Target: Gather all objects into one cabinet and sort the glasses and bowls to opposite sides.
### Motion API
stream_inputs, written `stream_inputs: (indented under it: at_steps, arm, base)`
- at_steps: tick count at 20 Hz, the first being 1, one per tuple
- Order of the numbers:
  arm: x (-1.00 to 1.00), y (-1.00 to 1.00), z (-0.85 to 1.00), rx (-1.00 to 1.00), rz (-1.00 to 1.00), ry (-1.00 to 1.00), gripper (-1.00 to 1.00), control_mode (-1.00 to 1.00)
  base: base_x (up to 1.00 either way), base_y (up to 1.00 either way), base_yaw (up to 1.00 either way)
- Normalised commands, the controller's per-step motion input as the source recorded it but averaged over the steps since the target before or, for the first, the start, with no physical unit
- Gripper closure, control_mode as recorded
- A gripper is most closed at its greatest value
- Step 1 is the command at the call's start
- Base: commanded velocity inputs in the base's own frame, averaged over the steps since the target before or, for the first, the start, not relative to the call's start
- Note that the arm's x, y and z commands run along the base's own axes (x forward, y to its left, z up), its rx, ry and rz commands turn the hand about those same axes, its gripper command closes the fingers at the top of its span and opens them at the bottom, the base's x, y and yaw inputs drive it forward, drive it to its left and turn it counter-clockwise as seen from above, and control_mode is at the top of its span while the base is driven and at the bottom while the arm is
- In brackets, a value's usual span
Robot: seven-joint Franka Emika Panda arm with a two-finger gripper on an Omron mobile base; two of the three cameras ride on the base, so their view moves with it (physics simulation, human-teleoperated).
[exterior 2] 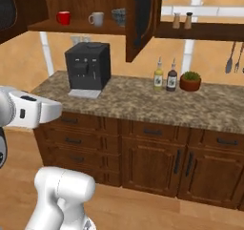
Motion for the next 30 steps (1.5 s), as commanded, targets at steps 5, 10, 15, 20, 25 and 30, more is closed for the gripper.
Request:
stream_inputs:
  at_steps: [5, 10, 15, 20, 25, 30]
  arm:
    - [0.0, 0.0, 0.0, 0.0, 0.0, 0.0, -1.0, 1.0]
    - [0.0, 0.0, 0.0, 0.0, 0.0, 0.0, -1.0, 1.0]
    - [0.0, 0.0, 0.0, 0.0, 0.0, 0.0, -1.0, 1.0]
    - [0.0, 0.0, 0.0, 0.0, 0.0, 0.0, -1.0, 1.0]
    - [0.0, 0.0, 0.0, 0.0, 0.0, 0.0, -1.0, 1.0]
    - [0.0, 0.0, 0.0, 0.0, 0.0, 0.0, -1.0, 1.0]
  base:
    - [-0.51, -0.86, 0.0]
    - [-0.18, -0.85, 0.0]
    - [-0.23, -0.99, -0.03]
    - [-0.3, -0.98, -0.17]
    - [-0.1, -0.81, -0.29]
    - [-0.02, -0.18, -0.04]
